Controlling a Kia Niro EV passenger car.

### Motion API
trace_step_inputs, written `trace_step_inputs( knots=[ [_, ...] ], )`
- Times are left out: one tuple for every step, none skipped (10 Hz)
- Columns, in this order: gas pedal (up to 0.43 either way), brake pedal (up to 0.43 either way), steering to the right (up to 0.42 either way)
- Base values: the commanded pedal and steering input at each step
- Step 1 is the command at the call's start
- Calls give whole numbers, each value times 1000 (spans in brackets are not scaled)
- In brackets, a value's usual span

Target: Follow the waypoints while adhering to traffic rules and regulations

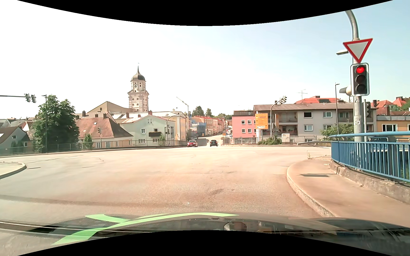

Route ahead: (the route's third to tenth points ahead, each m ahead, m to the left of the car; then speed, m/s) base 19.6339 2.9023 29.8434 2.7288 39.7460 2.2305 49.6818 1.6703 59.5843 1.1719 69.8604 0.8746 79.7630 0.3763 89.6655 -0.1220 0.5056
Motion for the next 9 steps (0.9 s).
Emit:
trace_step_inputs(
  knots=[
    [0, 30, -8],
    [0, 18, -8],
    [0, 12, -8],
    [0, 6, -8],
    [0, 0, -8],
    [0, 0, -8],
    [0, 0, -8],
    [0, 0, -8],
    [0, 6, -8]
  ],
)
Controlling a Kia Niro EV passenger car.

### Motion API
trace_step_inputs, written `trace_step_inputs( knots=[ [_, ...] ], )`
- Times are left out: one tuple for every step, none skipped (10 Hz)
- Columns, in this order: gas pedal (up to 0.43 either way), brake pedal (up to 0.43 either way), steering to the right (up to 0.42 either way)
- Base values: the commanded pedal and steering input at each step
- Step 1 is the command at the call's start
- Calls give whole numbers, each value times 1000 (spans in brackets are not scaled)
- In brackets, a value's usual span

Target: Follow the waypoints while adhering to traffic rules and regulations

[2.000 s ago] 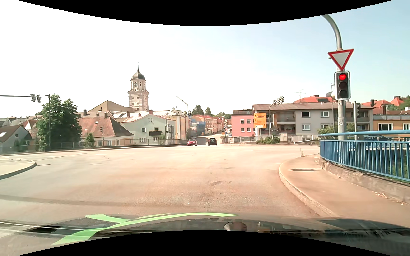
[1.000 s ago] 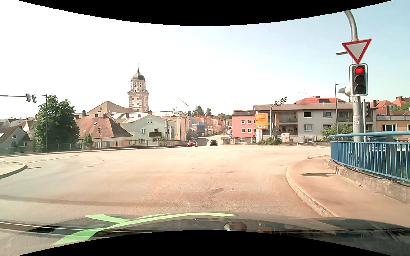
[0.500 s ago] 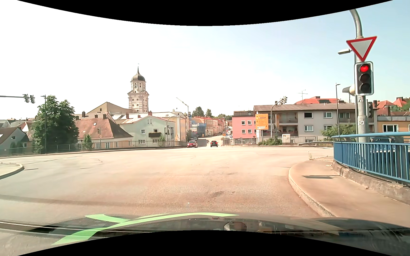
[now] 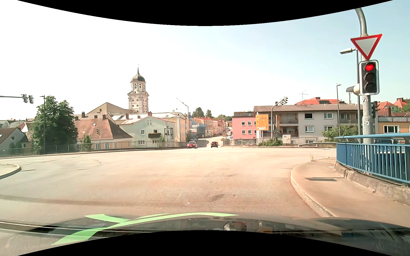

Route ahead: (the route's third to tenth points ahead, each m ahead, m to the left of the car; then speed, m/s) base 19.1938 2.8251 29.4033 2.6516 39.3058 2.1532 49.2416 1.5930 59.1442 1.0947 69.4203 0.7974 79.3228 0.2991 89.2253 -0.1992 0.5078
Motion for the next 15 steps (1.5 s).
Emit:
trace_step_inputs(
  knots=[
    [0, 12, -7],
    [0, 30, -7],
    [0, 55, -7],
    [0, 79, -7],
    [0, 110, -7],
    [0, 140, -7],
    [0, 171, -7],
    [0, 183, -7],
    [0, 213, -7],
    [0, 232, -7],
    [0, 232, -7],
    [0, 226, -6],
    [0, 226, -7],
    [0, 232, -7],
    [0, 232, -7]
  ],
)
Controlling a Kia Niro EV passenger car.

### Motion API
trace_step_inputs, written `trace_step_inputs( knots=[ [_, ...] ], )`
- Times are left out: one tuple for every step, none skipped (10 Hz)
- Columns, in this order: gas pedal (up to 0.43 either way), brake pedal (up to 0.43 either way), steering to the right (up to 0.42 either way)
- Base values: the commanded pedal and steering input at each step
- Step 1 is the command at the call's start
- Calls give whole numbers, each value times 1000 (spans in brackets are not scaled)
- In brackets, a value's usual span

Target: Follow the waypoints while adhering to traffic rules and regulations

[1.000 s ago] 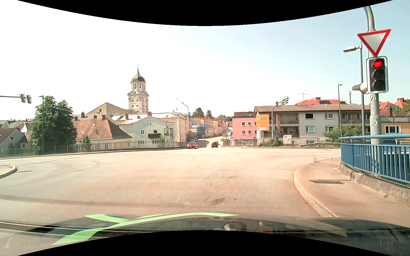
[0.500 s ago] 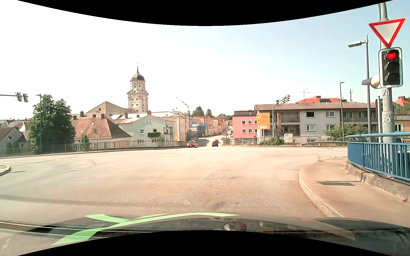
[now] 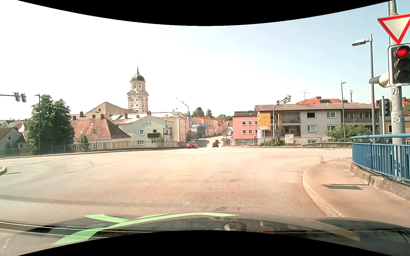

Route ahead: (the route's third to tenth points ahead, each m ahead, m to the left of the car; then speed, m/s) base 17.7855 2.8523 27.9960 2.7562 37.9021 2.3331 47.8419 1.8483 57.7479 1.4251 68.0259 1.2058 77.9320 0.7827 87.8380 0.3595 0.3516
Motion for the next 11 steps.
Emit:
trace_step_inputs(
  knots=[
    [0, 232, -7],
    [0, 232, -6],
    [0, 232, -7],
    [0, 232, -7],
    [0, 232, -7],
    [0, 232, -7],
    [0, 232, -6],
    [0, 238, -7],
    [0, 238, -7],
    [0, 238, -7],
    [0, 238, -7]
  ],
)
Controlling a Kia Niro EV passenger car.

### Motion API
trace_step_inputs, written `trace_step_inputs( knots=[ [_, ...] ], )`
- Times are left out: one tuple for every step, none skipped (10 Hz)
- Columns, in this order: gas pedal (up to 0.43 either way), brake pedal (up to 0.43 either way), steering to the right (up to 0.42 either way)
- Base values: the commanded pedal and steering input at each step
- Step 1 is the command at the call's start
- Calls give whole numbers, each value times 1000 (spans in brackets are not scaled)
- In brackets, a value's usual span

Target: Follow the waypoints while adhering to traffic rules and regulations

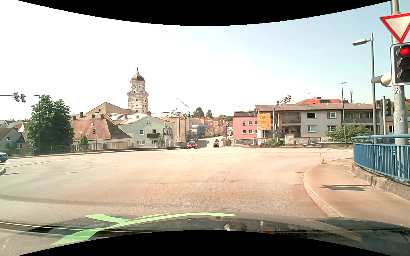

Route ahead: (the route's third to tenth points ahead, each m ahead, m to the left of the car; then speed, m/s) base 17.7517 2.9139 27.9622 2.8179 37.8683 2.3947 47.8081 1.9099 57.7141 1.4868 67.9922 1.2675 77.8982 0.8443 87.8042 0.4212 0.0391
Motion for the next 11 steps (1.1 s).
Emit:
trace_step_inputs(
  knots=[
    [0, 238, -7],
    [0, 238, -7],
    [0, 238, -7],
    [0, 238, -7],
    [0, 238, -7],
    [0, 244, -7],
    [0, 244, -7],
    [0, 244, -7],
    [0, 244, -7],
    [0, 244, -7],
    [0, 244, -7]
  ],
)
